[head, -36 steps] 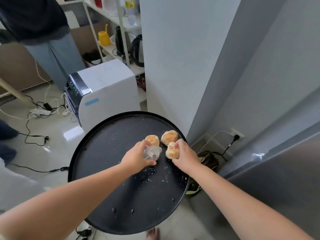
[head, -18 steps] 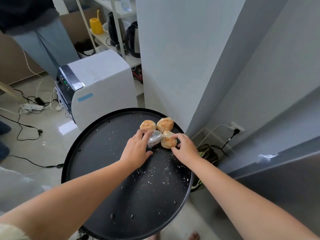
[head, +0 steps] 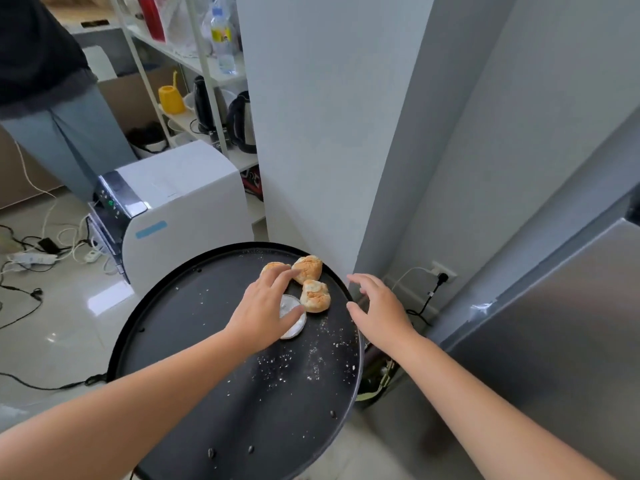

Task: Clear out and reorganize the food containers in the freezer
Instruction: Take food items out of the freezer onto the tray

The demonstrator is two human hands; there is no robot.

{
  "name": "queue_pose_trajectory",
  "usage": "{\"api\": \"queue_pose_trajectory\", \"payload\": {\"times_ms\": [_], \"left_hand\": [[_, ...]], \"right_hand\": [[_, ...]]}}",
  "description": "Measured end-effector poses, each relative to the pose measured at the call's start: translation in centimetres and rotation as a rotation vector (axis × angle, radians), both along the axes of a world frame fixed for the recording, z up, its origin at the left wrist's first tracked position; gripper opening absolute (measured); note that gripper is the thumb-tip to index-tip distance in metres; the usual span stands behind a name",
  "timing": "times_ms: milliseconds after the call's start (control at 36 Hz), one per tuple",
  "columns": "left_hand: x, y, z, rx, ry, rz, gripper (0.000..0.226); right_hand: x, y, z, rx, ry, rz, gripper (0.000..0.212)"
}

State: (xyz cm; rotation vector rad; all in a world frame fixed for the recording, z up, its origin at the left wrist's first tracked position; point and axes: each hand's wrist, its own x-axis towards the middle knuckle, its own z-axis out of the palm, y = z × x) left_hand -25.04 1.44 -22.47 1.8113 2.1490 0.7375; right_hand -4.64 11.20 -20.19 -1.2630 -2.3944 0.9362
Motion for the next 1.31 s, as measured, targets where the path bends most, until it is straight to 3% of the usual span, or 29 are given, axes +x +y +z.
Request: {"api": "queue_pose_trajectory", "payload": {"times_ms": [306, 639, 944, 1139, 1306], "left_hand": [[3.2, 4.4, 12.2, 0.120, -0.076, -0.234, 0.025], [15.4, 5.9, 26.9, 0.480, 0.066, -0.747, 0.030], [27.1, 10.1, 33.1, 0.631, 0.059, -1.016, 0.027], [34.1, 12.7, 35.5, 0.564, 0.193, -1.093, 0.032], [38.5, 15.8, 38.2, 0.542, 0.317, -0.903, 0.047]], "right_hand": [[7.3, -1.9, 10.6, 0.231, 0.069, -0.046, 0.045], [16.8, -5.3, 22.9, 0.611, 0.072, -0.223, 0.045], [27.8, -6.1, 28.8, 0.768, -0.030, -0.506, 0.044], [34.9, -5.3, 31.0, 0.837, -0.119, -0.657, 0.043], [39.8, -3.4, 32.3, 0.819, -0.198, -0.762, 0.050]]}}
